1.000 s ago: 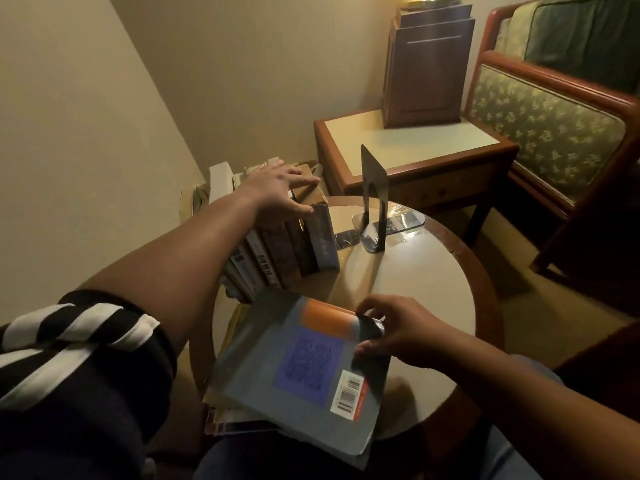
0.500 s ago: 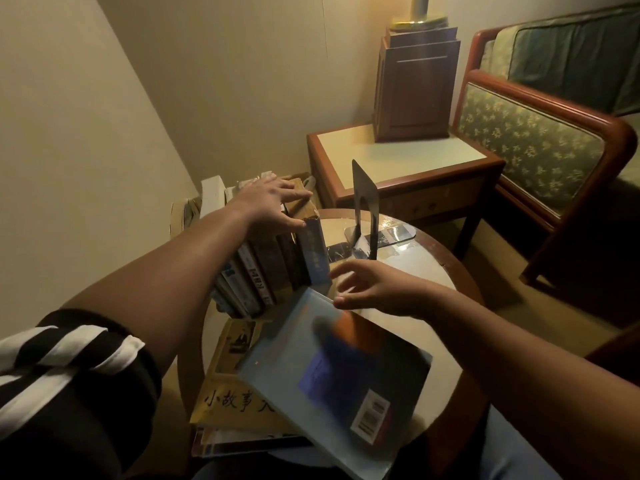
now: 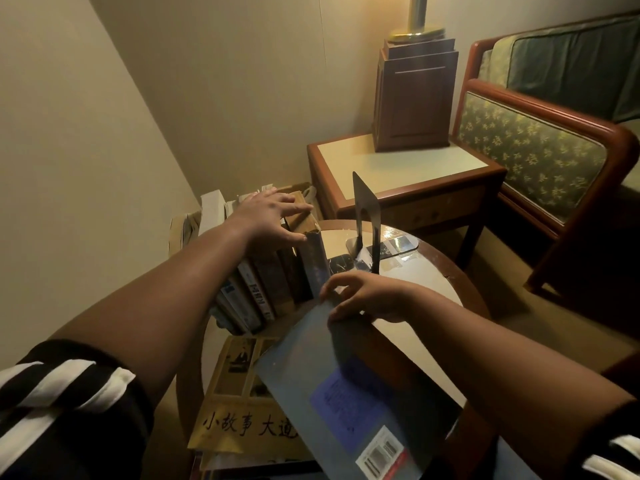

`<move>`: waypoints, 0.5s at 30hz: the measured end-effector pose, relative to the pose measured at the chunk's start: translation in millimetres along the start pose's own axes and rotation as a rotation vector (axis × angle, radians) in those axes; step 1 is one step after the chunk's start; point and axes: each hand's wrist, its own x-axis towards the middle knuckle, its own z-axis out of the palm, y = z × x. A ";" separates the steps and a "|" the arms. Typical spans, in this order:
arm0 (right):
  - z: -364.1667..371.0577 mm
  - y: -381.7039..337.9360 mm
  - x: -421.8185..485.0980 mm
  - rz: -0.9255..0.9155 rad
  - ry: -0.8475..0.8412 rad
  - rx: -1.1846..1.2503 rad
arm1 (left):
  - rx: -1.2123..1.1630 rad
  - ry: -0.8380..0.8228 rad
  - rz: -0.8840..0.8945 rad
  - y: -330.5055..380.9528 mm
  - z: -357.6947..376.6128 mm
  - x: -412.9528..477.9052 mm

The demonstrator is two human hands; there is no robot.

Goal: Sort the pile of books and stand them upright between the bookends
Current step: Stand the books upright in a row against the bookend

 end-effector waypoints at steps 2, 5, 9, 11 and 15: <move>-11.1 7.9 -24.0 -0.039 0.052 0.058 | -0.011 -0.009 -0.003 -1.3 0.3 0.3; -23.4 20.3 -61.5 -0.112 0.176 0.133 | -0.019 -0.020 -0.003 -2.9 1.5 0.9; -37.4 22.4 -98.5 -0.213 0.367 0.215 | 0.005 -0.031 -0.003 -4.4 2.9 3.4; -42.9 15.9 -114.7 -0.295 0.444 0.252 | 0.018 -0.033 0.000 -3.6 3.1 3.8; -50.0 -7.5 -144.3 -0.449 0.558 0.214 | 0.034 -0.047 0.007 -4.8 2.1 6.2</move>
